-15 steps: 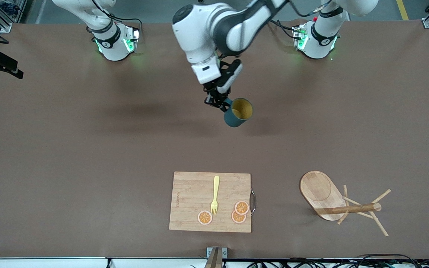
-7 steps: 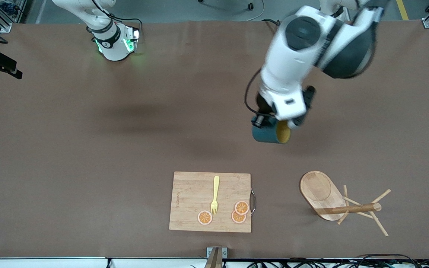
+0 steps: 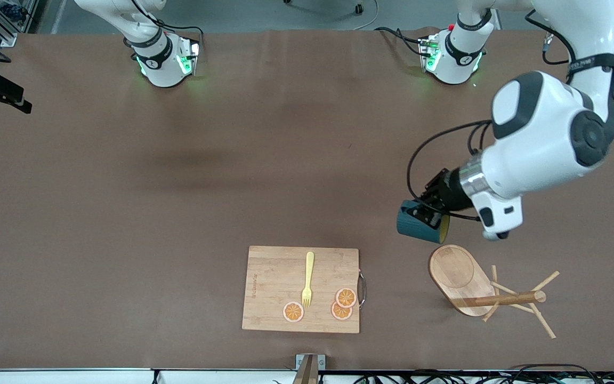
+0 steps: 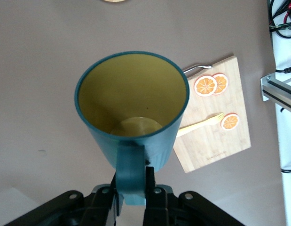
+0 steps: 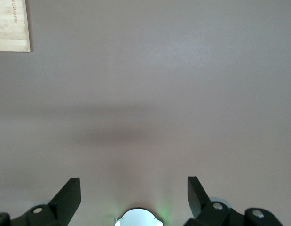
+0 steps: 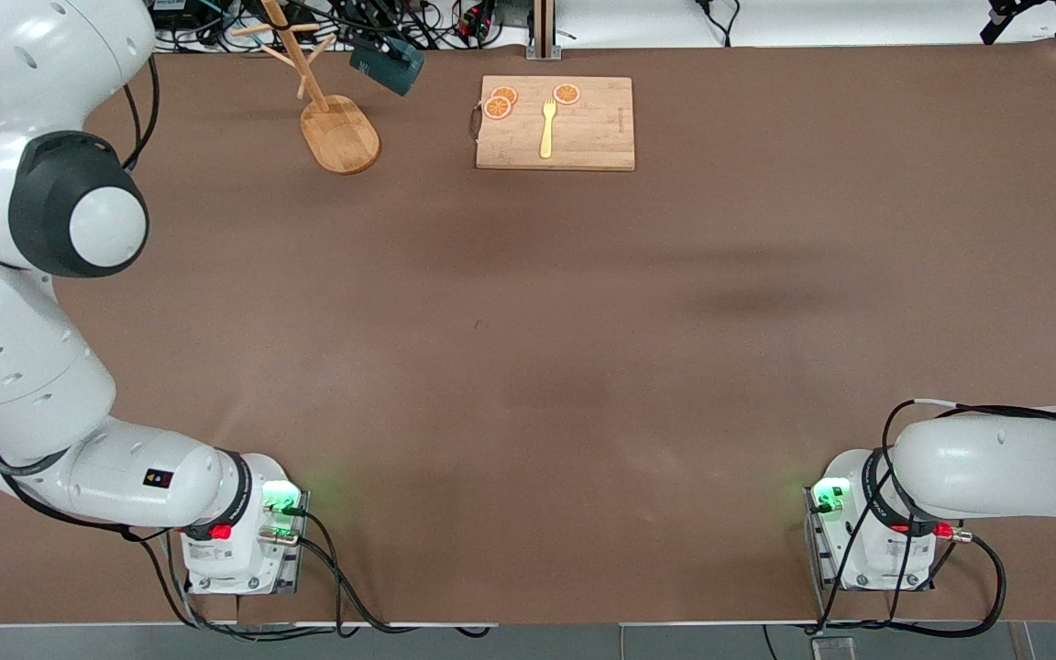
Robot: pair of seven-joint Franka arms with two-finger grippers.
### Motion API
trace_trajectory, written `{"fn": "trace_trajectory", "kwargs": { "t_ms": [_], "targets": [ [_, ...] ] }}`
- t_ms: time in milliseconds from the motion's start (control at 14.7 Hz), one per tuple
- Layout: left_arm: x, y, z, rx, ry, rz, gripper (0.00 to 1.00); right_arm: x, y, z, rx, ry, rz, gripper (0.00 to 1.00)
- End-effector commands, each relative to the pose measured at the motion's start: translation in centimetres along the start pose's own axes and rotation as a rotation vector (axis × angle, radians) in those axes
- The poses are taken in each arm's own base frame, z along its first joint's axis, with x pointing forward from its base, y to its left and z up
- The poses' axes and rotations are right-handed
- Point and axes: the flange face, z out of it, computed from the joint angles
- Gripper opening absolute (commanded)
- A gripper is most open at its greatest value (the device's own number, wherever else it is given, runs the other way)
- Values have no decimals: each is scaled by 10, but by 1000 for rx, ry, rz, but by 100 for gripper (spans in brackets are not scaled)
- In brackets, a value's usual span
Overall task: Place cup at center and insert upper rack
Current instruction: 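Carry the mug with the left gripper toward the wooden rack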
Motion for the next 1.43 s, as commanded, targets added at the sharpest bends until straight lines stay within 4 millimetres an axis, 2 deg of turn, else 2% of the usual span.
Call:
{"fn": "trace_trajectory", "kwargs": {
  "t_ms": [0, 205, 341, 477, 750, 818, 1091, 1364],
  "targets": [
    [48, 1, -15, -82, -132, -16, 1, -7, 0, -3, -8, 13, 10, 100],
    [104, -5, -24, -175, -219, -17, 1, -7, 0, -3, -8, 13, 10, 100],
    [135, -9, -24, -244, -294, -27, 1, -7, 0, -3, -8, 13, 10, 100],
    [158, -8, -20, -327, -331, -50, 1, -7, 1, -3, -8, 13, 11, 100],
    [192, -7, -7, -386, -313, -71, 1, -6, 0, -4, -7, 20, 10, 100],
    [194, -6, -4, -403, -327, -64, 1, -7, 0, -4, -9, 19, 10, 100],
    [223, -15, -15, -489, -372, -106, 1, -7, 1, -4, -9, 20, 11, 100],
    [242, -21, -9, -515, -404, -147, 1, -7, 1, -3, -9, 18, 11, 100]
  ]
}}
